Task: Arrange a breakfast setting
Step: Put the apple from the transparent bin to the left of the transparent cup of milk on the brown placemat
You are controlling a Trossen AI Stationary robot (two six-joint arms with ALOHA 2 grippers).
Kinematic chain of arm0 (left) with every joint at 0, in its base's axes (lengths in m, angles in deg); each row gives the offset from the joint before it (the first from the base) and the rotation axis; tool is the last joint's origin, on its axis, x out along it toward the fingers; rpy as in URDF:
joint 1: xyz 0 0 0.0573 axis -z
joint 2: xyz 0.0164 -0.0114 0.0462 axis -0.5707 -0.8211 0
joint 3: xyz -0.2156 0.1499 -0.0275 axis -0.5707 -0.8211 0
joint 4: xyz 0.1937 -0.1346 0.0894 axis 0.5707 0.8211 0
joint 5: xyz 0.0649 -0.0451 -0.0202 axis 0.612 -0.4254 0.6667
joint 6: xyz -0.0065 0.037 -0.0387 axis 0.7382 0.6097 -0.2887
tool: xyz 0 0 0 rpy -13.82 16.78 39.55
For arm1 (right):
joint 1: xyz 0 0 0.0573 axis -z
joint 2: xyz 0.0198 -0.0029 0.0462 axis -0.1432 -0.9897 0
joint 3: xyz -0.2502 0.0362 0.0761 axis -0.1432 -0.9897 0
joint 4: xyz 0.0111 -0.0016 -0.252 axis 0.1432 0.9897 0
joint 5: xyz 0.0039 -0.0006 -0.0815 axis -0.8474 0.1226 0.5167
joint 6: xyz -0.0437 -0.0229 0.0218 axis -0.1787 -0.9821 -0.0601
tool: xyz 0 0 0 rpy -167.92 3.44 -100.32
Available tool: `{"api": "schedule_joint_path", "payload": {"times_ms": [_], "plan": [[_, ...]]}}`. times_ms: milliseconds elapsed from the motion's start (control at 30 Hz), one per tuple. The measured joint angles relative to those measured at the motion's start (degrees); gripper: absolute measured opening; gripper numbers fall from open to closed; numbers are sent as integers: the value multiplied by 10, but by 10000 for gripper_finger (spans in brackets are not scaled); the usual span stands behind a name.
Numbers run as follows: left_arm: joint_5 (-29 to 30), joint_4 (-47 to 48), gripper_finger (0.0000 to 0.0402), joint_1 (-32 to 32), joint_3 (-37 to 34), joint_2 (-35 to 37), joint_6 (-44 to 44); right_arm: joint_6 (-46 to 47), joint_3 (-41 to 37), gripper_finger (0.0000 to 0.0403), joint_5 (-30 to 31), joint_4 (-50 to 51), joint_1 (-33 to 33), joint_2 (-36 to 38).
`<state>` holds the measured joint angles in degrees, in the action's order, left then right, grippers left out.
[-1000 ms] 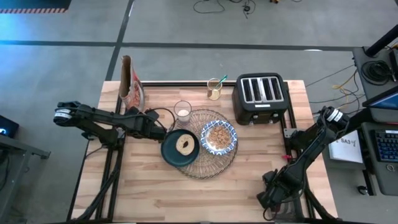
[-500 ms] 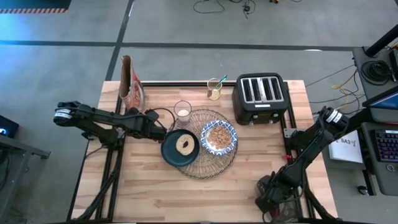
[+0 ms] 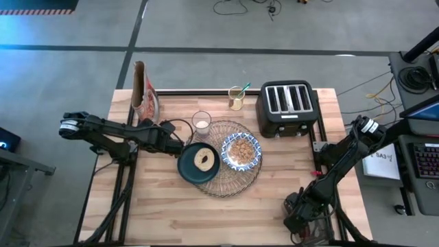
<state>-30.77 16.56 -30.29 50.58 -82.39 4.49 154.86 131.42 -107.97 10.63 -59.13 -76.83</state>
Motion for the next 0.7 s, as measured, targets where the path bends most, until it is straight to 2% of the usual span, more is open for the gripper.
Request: {"api": "schedule_joint_path", "payload": {"times_ms": [267,533,700], "plan": [[0,-1,157,0,0,0,-1,0,0,176,4,-2,-2,53],[-1,-1,157,0,0,0,-8,-6,-3,175,23,13,-1,173],[-6,-1,157,0,0,0,-18,-13,0,175,1,4,-2,275]]}}
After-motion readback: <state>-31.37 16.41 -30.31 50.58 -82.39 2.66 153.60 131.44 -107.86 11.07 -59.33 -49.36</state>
